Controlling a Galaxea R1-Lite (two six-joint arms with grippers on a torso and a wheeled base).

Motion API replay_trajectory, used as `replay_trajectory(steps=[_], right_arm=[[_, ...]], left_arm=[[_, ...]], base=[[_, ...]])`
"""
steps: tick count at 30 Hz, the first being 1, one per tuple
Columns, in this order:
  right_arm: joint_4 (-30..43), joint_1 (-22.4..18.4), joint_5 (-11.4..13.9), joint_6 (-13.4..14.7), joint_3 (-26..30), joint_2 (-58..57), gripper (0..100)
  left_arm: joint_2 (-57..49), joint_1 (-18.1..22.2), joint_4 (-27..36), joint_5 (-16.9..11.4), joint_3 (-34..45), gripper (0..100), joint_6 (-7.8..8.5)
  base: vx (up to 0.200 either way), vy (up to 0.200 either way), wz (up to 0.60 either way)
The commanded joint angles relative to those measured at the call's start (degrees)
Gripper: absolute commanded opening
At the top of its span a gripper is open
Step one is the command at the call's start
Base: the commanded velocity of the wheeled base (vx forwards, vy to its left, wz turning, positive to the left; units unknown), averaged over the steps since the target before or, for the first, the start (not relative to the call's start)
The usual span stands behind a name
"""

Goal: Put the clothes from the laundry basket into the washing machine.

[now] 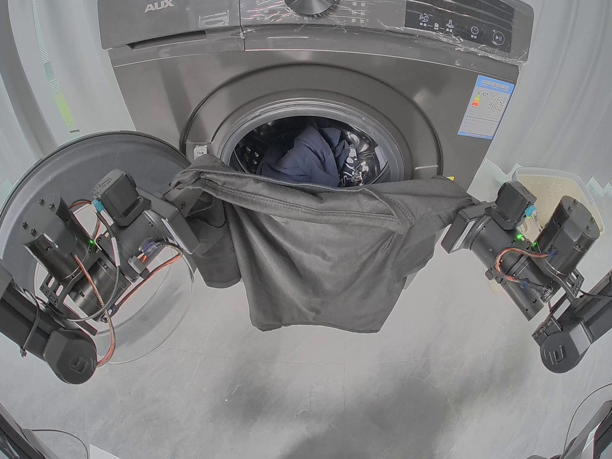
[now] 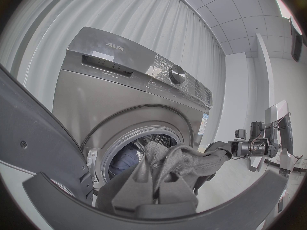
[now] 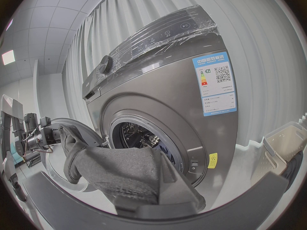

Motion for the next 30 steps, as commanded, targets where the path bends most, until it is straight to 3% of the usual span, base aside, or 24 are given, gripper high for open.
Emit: replay_trajectory(steps=[1, 5, 9, 13, 15, 17, 22, 23, 30], right_arm=[[-0.1, -0.1, 0.0, 0.0, -0.2, -0.1, 0], [-0.1, 0.0, 0.1, 0.1, 0.0, 0.2, 0], [-0.3, 2.3, -0.3, 0.5, 0.4, 2.0, 0], [-1.0, 6.5, -0.6, 1.1, 2.3, 6.4, 0], [-1.2, 8.6, -0.7, 1.4, 2.7, 8.4, 0], [-1.4, 10.9, -0.8, 2.7, 2.5, 10.5, 0], [-1.1, 15.0, -1.2, 2.7, 2.3, 16.5, 0], [-1.1, 15.1, -1.2, 2.7, 2.4, 16.6, 100], [-0.8, 17.4, -1.1, 3.1, 7.6, 22.3, 100]], left_arm=[[0.2, 0.0, 0.0, 0.0, 0.3, 0, 0.27], [0.2, -0.8, 0.0, -0.8, 2.0, 0, 0.80], [2.6, -5.7, 1.0, -2.3, 3.2, 0, 3.26], [8.6, -8.0, 0.6, -1.3, 0.7, 0, 4.23], [10.7, -7.9, 0.5, 0.6, -2.0, 0, 4.75], [11.4, -7.8, 0.5, 2.6, -4.7, 0, 4.58], [11.1, -7.9, 0.5, 3.1, -7.1, 0, 4.23], [11.1, -7.9, 0.5, 3.1, -7.1, 0, 4.23], [9.7, -8.1, 0.4, 3.0, -7.3, 0, 4.23]], base=[[0.000, 0.000, 0.00], [0.000, 0.000, 0.00], [0.000, 0.000, 0.00], [0.000, 0.000, 0.00], [0.000, 0.000, 0.00], [0.000, 0.000, 0.00], [0.000, 0.000, 0.00], [0.000, 0.000, 0.00], [0.000, 0.000, 0.00]])
